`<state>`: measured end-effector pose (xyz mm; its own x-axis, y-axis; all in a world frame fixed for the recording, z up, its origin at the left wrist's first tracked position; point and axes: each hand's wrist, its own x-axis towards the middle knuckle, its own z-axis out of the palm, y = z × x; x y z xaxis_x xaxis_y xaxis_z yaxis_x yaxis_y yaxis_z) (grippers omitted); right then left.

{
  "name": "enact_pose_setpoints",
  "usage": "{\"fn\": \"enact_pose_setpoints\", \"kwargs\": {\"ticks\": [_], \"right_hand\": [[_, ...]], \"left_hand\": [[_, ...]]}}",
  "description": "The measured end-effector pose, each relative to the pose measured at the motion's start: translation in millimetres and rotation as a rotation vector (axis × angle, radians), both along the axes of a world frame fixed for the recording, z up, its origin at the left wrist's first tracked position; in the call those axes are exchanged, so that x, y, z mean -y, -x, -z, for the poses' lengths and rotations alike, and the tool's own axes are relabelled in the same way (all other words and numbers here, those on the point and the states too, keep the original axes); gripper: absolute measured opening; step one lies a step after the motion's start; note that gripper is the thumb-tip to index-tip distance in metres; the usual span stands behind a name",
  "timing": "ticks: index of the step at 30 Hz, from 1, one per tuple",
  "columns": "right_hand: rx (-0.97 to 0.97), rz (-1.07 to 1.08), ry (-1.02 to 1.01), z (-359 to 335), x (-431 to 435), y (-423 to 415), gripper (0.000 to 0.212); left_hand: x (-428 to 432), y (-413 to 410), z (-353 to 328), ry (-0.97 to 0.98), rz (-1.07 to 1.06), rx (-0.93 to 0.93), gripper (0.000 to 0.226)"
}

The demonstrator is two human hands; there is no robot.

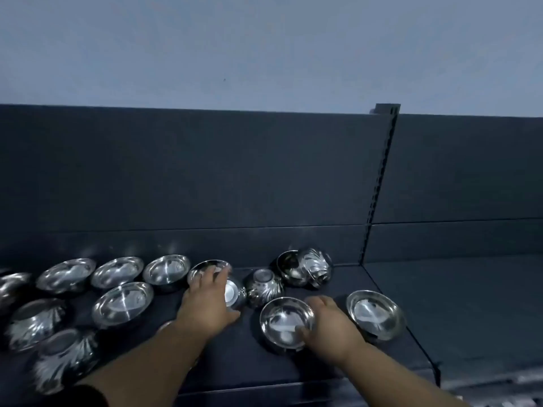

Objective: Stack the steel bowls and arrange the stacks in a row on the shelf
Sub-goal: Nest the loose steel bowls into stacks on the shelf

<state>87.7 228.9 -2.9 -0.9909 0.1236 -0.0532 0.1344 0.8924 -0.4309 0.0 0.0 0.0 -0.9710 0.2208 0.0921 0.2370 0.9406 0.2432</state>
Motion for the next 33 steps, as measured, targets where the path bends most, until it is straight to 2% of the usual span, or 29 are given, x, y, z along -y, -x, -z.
{"fn": "enact_pose_setpoints", "kwargs": {"ticks": [4, 11, 15, 23, 25, 27, 30, 33], "right_hand": [[0.071, -0.046, 0.053, 7, -14, 19, 0.054], [0.115, 0.0, 0.165, 16, -22, 32, 0.043], [0.074, 0.048, 0.218, 16, -24, 29, 0.033], [-0.03, 0.168, 0.271, 1, -27, 19, 0.032], [-0.055, 0.203, 0.273, -2, -29, 18, 0.034], [-0.08, 0.258, 0.313, -4, -31, 16, 0.032], [-0.09, 0.351, 0.362, -6, -32, 14, 0.028], [-0.054, 0.373, 0.326, -2, -27, 14, 0.026]], "left_hand": [[-8, 13, 10, 0.057, -0.051, 0.086, 0.109], [-9, 25, 26, 0.199, -0.011, 0.06, 0.115], [-8, 30, 29, 0.203, 0.006, 0.076, 0.116], [-5, 32, 32, 0.095, -0.007, -0.014, 0.103], [-1, 29, 26, 0.005, -0.005, -0.016, 0.107], [5, 25, 16, -0.171, -0.013, -0.012, 0.11], [14, 19, 0, -0.615, -0.026, 0.045, 0.109], [16, 9, -13, -1.084, -0.069, 0.242, 0.1]]}}
